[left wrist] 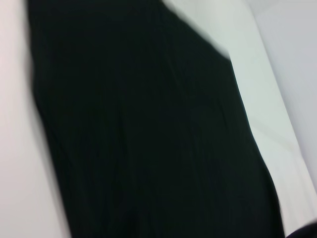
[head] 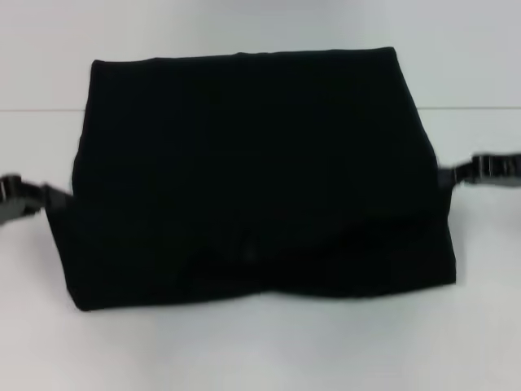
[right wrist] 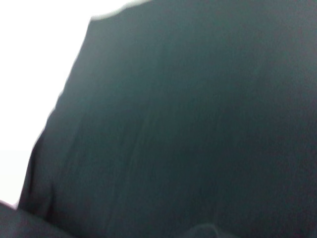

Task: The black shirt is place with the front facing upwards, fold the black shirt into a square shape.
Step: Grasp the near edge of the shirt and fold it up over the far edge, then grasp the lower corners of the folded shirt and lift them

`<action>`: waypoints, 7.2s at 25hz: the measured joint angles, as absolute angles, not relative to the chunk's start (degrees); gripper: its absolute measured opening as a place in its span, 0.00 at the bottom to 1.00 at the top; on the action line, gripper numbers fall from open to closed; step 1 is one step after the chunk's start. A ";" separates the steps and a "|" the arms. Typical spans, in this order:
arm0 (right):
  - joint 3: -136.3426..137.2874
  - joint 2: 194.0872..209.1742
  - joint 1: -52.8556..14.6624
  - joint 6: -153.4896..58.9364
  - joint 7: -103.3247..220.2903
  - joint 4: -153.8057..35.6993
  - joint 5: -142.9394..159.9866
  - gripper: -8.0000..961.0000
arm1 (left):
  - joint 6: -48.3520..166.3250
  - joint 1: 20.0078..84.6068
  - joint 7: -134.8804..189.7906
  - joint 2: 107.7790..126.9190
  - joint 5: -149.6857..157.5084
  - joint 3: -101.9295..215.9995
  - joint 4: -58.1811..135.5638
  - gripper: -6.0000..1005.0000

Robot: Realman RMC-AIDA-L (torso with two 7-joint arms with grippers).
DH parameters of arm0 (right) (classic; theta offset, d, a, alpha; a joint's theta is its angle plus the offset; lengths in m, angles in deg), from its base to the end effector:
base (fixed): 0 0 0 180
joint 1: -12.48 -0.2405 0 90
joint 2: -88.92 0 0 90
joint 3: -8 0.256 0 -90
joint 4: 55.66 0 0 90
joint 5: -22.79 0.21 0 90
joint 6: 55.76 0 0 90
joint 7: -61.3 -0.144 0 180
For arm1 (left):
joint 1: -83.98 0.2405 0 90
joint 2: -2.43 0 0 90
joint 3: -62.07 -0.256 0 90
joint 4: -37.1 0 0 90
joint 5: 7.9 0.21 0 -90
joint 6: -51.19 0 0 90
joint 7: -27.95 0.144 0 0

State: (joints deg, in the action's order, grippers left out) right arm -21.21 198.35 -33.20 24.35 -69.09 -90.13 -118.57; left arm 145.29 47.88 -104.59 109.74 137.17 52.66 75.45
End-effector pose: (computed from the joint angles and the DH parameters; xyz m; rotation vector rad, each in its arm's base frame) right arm 0.2661 0.4121 0.0635 -2.3031 1.5609 0.3184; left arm -0.3281 0.3460 0.1129 -2.0542 -1.8715 -0.5972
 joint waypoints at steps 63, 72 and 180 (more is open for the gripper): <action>-28.08 206.58 -21.91 22.64 -16.80 -81.66 -94.12 0.95 | 130.73 55.76 -100.49 111.34 122.29 37.86 68.98 0.76; -28.66 207.02 -22.12 22.23 -17.07 -81.55 -94.72 0.95 | 127.29 53.65 -100.83 112.63 124.05 36.43 68.61 0.76; -36.24 201.93 -37.95 11.80 -81.34 -87.62 -127.16 0.12 | 133.84 50.00 -101.90 109.86 125.43 30.60 67.71 0.04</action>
